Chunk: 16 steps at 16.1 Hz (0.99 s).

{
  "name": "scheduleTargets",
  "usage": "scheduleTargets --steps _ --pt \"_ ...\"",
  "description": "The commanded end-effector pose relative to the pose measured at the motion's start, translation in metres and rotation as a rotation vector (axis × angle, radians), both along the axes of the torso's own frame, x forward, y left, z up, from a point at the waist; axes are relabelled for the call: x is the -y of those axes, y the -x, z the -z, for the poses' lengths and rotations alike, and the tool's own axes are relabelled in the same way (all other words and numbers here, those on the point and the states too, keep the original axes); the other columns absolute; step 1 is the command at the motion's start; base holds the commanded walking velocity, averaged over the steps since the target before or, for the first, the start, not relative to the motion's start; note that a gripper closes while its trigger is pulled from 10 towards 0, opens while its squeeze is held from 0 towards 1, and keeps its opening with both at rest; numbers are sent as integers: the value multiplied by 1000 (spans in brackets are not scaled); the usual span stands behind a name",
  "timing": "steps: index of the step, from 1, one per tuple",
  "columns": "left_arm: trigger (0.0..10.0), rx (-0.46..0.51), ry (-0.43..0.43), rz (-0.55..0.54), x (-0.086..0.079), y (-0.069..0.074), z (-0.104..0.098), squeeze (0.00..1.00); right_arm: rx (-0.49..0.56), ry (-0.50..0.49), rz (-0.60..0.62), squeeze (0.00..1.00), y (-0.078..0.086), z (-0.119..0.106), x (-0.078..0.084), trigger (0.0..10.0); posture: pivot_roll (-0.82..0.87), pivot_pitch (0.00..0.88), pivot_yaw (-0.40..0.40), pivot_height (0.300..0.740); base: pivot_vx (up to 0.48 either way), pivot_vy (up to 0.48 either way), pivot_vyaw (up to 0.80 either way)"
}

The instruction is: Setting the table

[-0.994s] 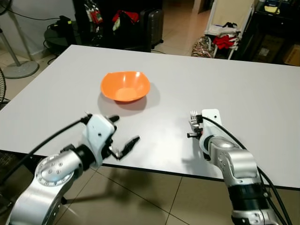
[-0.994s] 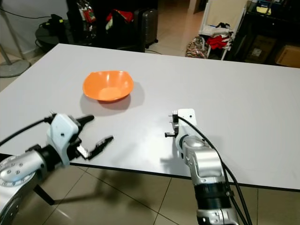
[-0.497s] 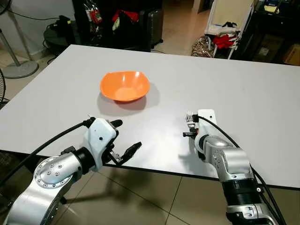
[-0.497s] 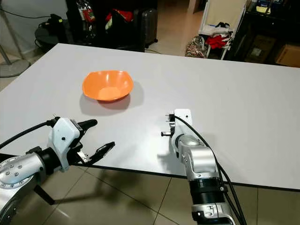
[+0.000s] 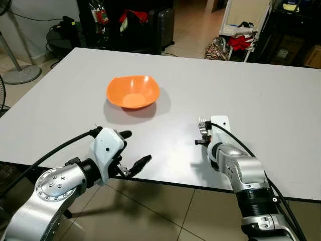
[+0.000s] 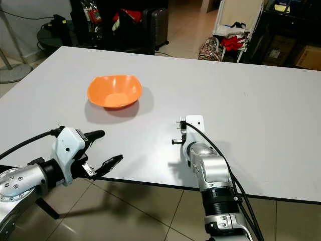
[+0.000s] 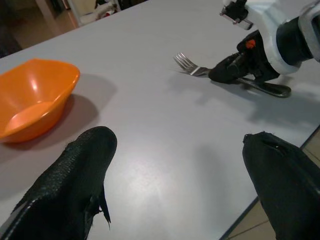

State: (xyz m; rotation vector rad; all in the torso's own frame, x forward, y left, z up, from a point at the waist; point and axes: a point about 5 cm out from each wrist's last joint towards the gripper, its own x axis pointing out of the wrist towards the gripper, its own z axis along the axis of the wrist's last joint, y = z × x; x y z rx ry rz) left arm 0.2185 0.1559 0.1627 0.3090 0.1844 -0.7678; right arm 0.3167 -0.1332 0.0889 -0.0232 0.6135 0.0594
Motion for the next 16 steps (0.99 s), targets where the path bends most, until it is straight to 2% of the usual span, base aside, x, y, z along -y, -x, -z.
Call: scheduleTargets --steps 1,5,6,8,9,13,16 --pt "10000 8 -7 22 2 2 -4 0 -34 2 0 0 2 7 1 10000 35 23 -9 740 0 0 0" --pt "10000 -1 -24 16 1 1 -1 0 -44 -4 8 0 5 9 4 10000 32 23 -11 740 0 0 0" --pt "10000 -2 -24 16 1 1 -1 0 -46 -5 8 55 5 9 5 10000 32 23 -11 740 0 0 0" --pt "10000 -3 -25 15 1 1 -1 0 -50 -6 11 624 6 10 6 10000 32 23 -12 740 0 0 0" --pt "10000 -4 -27 14 1 1 -1 0 -52 -8 13 1000 6 10 6 10000 32 23 -12 740 0 0 0" --pt "10000 -2 -28 11 1 1 -1 0 -45 -12 14 1000 6 8 6 10000 31 17 -10 740 0 0 0" --pt "10000 6 -20 7 1 1 -3 0 12 -44 16 1000 9 -10 7 10000 30 17 -11 740 0 0 0"
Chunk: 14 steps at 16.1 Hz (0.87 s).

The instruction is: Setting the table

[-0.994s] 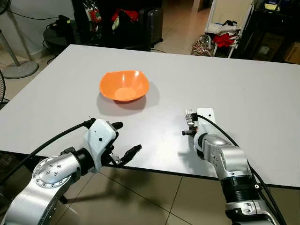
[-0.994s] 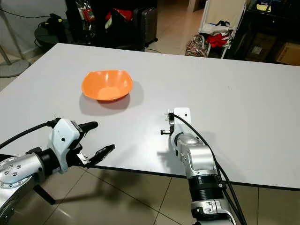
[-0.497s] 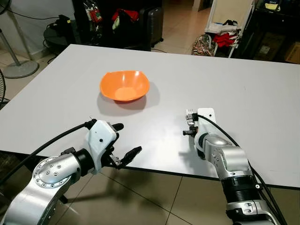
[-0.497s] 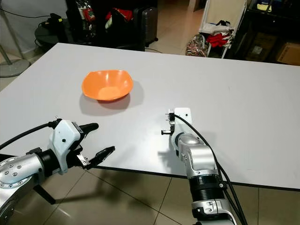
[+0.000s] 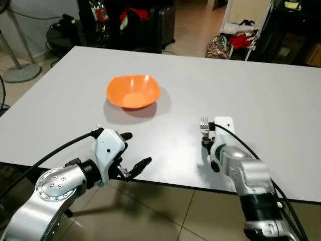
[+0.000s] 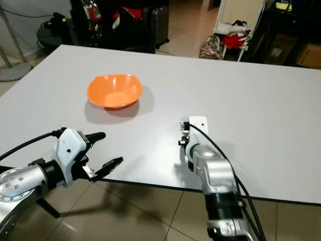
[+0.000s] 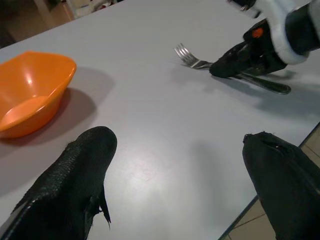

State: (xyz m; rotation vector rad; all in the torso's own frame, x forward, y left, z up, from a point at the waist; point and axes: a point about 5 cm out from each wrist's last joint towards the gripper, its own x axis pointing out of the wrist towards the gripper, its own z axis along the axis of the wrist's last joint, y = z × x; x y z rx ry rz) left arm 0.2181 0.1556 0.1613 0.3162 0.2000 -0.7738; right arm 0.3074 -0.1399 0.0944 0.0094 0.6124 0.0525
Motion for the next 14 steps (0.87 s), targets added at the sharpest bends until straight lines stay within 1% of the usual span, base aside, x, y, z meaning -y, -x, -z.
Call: scheduleTargets --steps 1,2,3,4,14 --pt "10000 31 23 -14 -1 -1 -9 0 109 -45 -16 1000 3 -28 -1 10000 25 16 -10 740 0 0 0" --pt "10000 43 48 -31 -2 -2 -12 0 217 -54 -39 1000 7 -49 -2 10000 23 16 -10 740 0 0 0" --pt "10000 60 69 -54 -3 -2 -17 0 330 -27 -75 1000 12 -68 -2 10000 19 19 -9 740 0 0 0" --pt "10000 68 78 -66 -4 -3 -18 0 375 -10 -93 1000 15 -75 -2 10000 19 19 -9 740 0 0 0" --pt "10000 68 78 -66 -4 -3 -18 0 375 -10 -93 1000 15 -75 -2 10000 19 19 -9 740 0 0 0"
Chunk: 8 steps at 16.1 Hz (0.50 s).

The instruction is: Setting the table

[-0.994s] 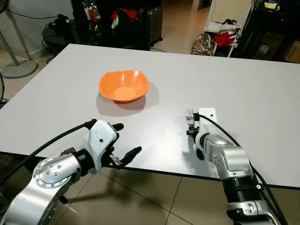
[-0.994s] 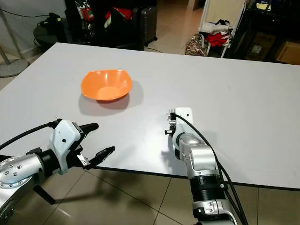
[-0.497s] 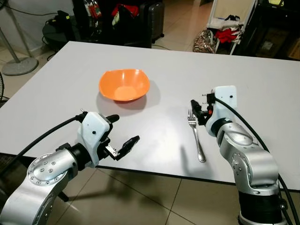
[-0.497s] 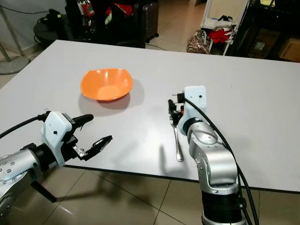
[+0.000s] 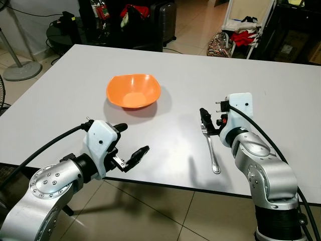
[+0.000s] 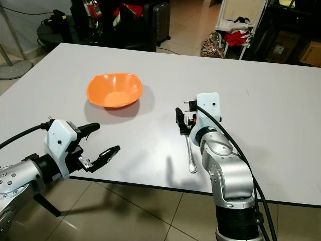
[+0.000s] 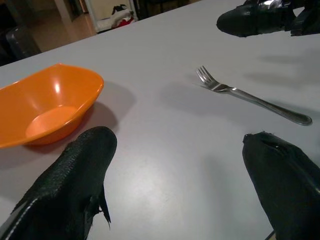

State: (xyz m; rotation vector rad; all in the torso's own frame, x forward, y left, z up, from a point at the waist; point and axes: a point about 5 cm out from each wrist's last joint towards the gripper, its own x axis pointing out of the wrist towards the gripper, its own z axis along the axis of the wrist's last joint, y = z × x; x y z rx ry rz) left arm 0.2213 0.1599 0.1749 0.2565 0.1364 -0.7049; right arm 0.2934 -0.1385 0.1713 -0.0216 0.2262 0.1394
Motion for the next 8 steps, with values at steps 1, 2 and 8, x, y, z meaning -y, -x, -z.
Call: scheduleTargets --steps 1,2,8 --pt "10000 21 3 0 0 1 -5 0 -11 -2 -5 1000 1 2 0 10000 19 19 -9 740 0 0 0" --pt "10000 21 3 0 0 1 -5 0 -11 -2 -5 1000 1 2 0 10000 19 19 -9 740 0 0 0" --pt "10000 66 5 -186 -6 -5 -4 0 101 47 -44 1000 16 0 -4 10000 15 3 17 740 0 0 133"
